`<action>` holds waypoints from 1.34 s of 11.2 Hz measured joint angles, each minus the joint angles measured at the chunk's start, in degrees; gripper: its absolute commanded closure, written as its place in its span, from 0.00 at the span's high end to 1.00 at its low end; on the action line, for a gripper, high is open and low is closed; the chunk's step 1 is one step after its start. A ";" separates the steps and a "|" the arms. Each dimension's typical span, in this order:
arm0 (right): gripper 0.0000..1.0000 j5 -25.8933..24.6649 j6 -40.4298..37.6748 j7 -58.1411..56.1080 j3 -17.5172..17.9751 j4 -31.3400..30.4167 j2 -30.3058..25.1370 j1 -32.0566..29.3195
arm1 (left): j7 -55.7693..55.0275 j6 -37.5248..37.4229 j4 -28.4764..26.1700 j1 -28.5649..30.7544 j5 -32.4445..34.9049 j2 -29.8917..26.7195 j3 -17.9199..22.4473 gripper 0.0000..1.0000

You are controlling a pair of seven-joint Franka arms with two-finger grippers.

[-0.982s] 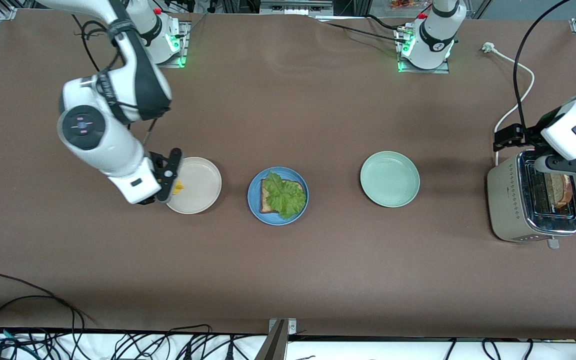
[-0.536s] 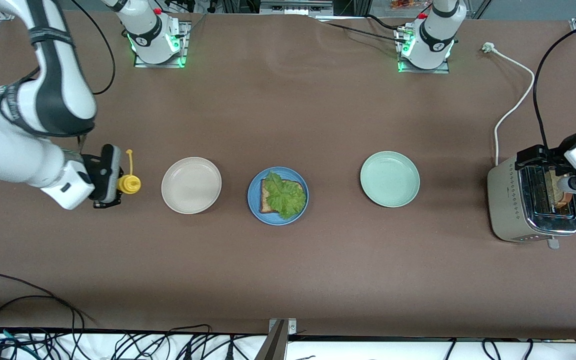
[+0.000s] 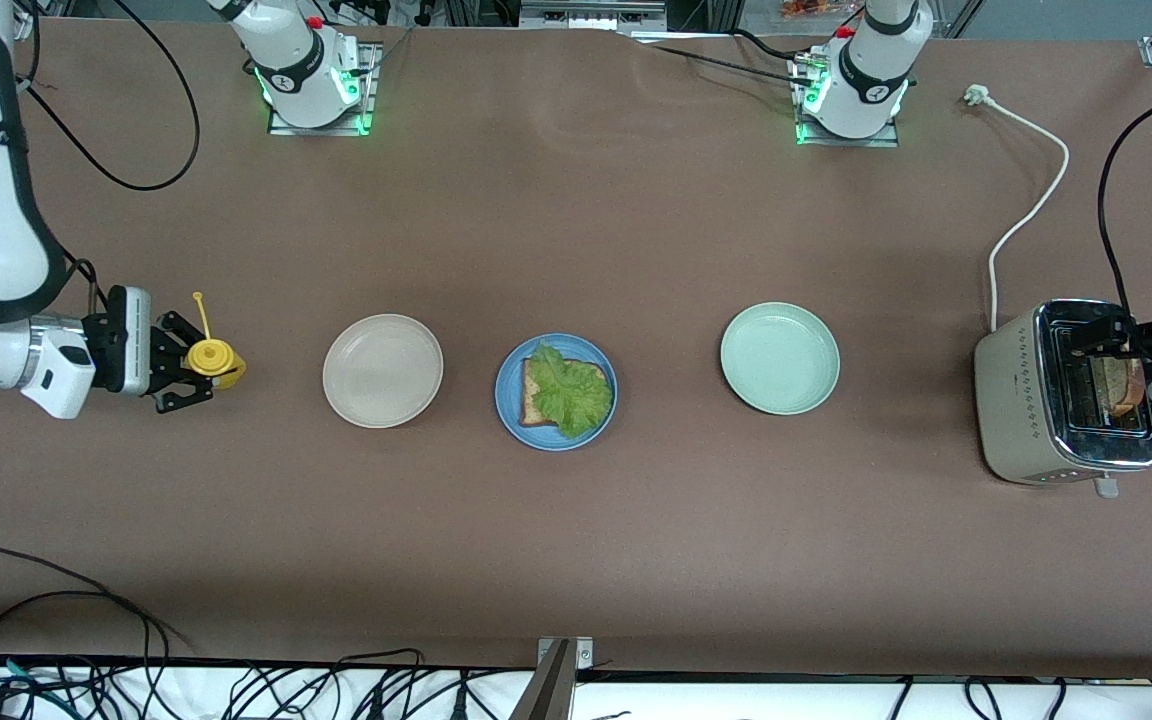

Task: Make sandwich in blue plate with both arms
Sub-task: 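Set the mustard down, open the right gripper while the left gripper descends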

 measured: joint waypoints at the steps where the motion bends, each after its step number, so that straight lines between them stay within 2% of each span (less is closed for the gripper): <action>1: 0.00 3.17 -0.99 -3.37 0.01 -0.04 1.67 -0.98 | 1.95 0.42 0.00 0.12 -0.78 1.03 1.15 1.00; 4: 0.00 8.90 -1.49 -11.93 0.07 -0.10 7.17 -2.79 | 5.37 3.78 0.01 0.64 -1.09 3.41 2.86 1.00; 8: 0.00 13.10 -2.50 -21.79 0.10 -0.12 12.65 -5.53 | 10.44 6.22 0.02 2.94 -3.18 5.27 3.76 1.00; 12: 0.00 16.66 -2.68 -26.27 0.22 -0.10 17.02 -6.45 | 14.37 7.36 0.02 5.31 -4.26 6.70 3.87 0.99; 13: 0.04 17.08 -2.68 -26.63 0.25 -0.09 17.45 -6.45 | 14.39 7.36 0.02 5.25 -4.26 6.99 3.84 0.94; 15: 0.10 17.38 -2.68 -26.68 0.30 -0.08 17.75 -6.47 | 14.39 7.37 0.02 5.18 -4.26 7.59 3.83 0.58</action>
